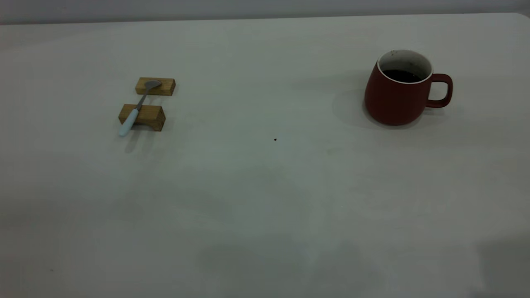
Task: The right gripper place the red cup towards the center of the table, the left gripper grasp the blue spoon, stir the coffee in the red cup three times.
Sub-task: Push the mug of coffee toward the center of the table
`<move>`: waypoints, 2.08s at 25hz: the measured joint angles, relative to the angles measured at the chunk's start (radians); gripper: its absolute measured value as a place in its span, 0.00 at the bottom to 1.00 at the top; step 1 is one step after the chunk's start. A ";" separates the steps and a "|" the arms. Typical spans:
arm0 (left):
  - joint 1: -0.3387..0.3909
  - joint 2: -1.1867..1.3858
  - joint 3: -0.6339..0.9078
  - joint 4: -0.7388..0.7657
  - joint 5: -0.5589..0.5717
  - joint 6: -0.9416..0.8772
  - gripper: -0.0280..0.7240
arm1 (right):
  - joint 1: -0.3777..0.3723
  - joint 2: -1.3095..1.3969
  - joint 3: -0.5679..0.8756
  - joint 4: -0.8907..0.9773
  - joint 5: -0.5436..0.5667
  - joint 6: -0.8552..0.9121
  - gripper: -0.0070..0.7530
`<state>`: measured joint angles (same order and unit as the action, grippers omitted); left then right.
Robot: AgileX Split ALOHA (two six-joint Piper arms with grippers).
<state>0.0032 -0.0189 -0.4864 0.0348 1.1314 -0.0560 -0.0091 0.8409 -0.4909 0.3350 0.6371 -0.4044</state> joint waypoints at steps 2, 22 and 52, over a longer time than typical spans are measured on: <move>0.000 0.000 0.000 0.000 0.000 0.000 0.36 | 0.000 0.145 -0.007 0.069 -0.088 -0.118 0.82; 0.000 0.000 0.000 0.000 0.000 0.000 0.36 | -0.039 1.138 -0.512 0.418 -0.227 -1.419 0.77; 0.000 0.000 0.000 0.000 0.000 0.000 0.36 | -0.035 1.549 -0.871 0.598 -0.191 -1.725 0.71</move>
<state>0.0032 -0.0189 -0.4864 0.0348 1.1314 -0.0560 -0.0443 2.3895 -1.3622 0.9329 0.4463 -2.1294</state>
